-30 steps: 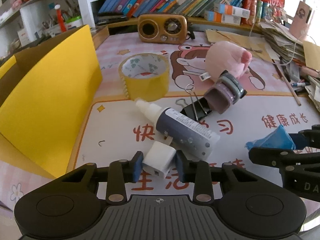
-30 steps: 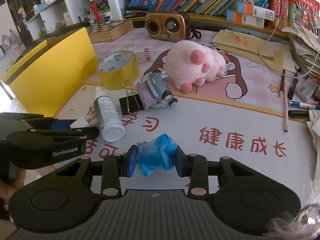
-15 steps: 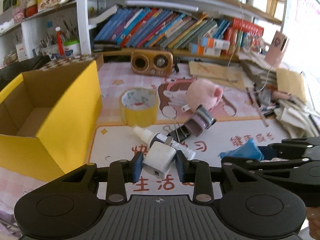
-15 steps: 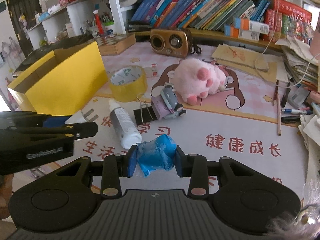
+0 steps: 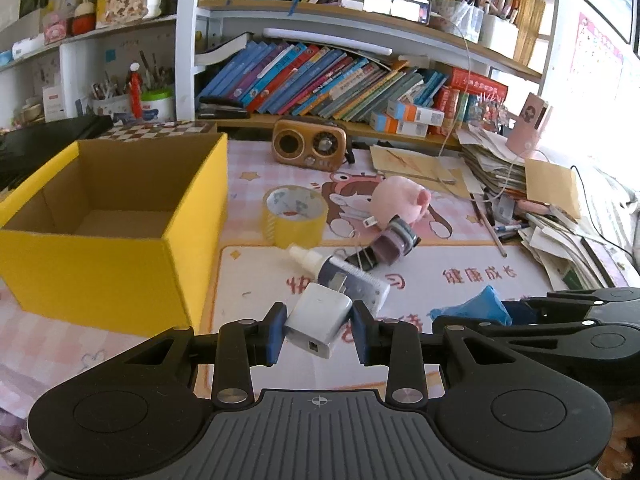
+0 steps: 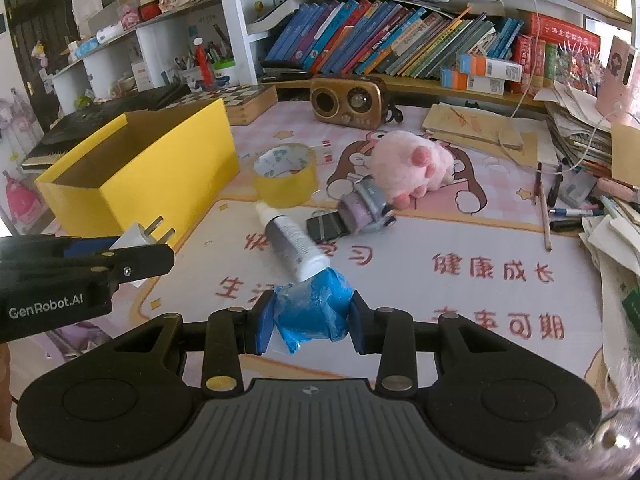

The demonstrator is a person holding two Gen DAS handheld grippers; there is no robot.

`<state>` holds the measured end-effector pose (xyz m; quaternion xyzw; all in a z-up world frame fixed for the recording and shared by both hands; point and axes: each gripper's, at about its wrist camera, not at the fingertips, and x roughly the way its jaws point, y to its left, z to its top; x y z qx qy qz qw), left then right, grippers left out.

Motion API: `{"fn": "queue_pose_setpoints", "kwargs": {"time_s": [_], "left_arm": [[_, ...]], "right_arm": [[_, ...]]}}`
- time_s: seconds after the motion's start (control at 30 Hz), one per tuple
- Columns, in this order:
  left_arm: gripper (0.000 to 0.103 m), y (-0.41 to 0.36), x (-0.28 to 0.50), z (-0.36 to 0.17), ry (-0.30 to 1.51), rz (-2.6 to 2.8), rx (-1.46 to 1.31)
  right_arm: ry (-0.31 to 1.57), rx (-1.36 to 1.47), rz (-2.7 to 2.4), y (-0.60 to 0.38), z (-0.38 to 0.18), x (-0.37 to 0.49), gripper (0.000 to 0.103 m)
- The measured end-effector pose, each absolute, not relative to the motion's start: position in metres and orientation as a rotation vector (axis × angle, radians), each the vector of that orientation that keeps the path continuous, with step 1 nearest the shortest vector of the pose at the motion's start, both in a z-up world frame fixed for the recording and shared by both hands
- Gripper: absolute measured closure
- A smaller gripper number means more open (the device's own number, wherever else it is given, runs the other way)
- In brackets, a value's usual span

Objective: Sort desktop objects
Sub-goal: 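Grasp the white charger plug with the left gripper while the right holds the cloth, then carry the plug and cloth in both grippers over the yellow box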

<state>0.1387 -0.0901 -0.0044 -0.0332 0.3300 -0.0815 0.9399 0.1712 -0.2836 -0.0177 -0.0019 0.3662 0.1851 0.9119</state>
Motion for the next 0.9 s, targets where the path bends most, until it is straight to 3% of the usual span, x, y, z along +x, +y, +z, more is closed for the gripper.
{"fn": "queue_pose_setpoints", "kwargs": {"time_s": [0.9], "left_arm": [[0.070, 0.031, 0.027, -0.009, 0.711, -0.163, -0.056]], "right_arm": [[0.773, 0.028, 0.375, -0.163, -0.025, 0.050, 0.069]]}}
